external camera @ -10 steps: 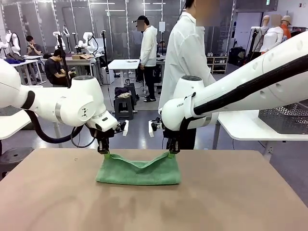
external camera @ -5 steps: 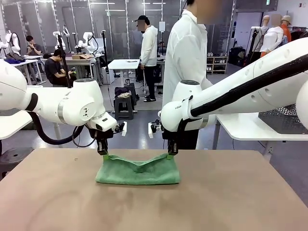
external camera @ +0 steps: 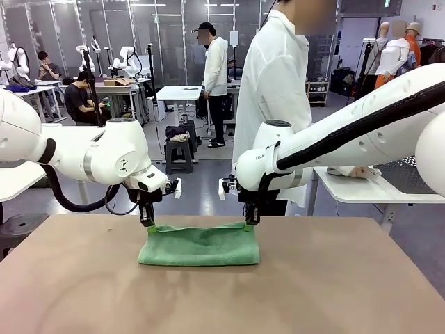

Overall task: Fold the towels and place them in the basket.
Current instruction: When a person lays out a Towel with hook on the table, fold it in half twice.

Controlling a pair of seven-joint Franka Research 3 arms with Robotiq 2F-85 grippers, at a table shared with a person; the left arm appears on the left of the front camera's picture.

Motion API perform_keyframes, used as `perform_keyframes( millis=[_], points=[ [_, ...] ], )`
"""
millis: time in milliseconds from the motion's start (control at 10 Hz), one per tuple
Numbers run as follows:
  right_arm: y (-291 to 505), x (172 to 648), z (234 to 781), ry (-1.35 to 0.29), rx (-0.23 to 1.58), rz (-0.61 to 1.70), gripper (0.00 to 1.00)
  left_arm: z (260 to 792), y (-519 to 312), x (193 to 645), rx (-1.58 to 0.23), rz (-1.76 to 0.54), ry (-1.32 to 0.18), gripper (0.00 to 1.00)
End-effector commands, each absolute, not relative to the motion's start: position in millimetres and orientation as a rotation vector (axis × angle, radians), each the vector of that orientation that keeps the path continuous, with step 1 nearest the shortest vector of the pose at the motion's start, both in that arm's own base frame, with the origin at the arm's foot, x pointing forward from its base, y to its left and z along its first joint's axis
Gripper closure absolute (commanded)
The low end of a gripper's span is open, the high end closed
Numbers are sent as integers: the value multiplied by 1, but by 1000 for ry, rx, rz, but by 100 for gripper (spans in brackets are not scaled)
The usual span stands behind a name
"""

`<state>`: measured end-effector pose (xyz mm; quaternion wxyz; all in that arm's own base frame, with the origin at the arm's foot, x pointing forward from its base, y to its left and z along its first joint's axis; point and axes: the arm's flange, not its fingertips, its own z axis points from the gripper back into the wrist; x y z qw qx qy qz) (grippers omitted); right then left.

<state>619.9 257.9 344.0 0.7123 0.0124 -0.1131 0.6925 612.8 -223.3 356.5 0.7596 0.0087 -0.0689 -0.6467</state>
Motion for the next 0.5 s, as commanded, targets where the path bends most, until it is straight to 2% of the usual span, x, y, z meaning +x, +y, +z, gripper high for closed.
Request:
perform_keyframes(
  millis=[0,100,200,300,400],
  points=[
    [256,625,343,-275,43,1513,93,356,-223,625,23,-1389,-163,92],
    [255,625,343,-281,53,1508,84,355,-222,626,23,-1389,-165,89],
    [254,625,342,-291,74,1508,73,354,-220,628,16,-1384,-181,75],
    [252,626,343,-305,75,1506,64,354,-218,629,13,-1373,-199,69],
    [251,626,343,-332,82,1509,53,353,-215,629,17,-1363,-215,56]
  ],
)
